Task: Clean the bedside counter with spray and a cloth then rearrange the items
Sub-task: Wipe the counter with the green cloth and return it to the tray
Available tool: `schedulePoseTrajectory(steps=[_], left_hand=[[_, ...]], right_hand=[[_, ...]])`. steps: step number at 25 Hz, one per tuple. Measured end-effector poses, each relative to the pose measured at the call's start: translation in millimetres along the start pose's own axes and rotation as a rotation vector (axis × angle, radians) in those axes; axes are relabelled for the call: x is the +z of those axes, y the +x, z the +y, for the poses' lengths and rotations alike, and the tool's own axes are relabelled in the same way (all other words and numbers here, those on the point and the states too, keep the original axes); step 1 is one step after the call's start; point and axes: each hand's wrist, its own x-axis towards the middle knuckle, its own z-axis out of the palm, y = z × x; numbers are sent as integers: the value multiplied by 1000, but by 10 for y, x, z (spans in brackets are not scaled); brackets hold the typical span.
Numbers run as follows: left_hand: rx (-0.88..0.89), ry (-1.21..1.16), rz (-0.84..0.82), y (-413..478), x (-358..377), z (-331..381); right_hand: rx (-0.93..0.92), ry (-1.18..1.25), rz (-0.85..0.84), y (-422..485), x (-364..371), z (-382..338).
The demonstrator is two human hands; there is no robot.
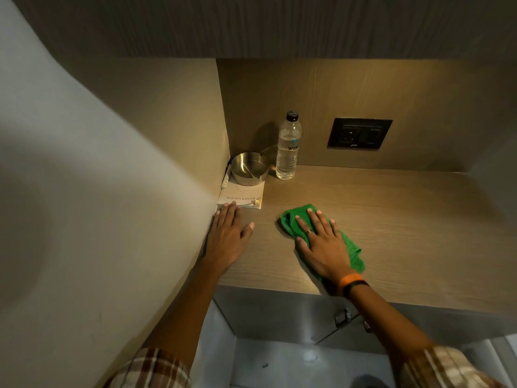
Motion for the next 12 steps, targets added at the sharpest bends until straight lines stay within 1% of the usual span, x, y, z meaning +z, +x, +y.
schedulePoseTrajectory(steps=[2, 3, 6, 9, 12], left_hand=[[-14, -17, 30, -90, 50, 44], [-32, -8, 30, -145, 81, 55], [-62, 73, 51, -264, 172, 69], [-34, 95, 71, -266, 210, 82], [-27, 84, 79, -247, 242, 59]], right_hand=[[99, 43, -4, 404, -57, -173], [111, 60, -19, 581, -72, -268], [32, 50, -46, 903, -51, -423], [-52, 32, -63, 1090, -55, -407], [-59, 35, -69, 1258, -60, -445]])
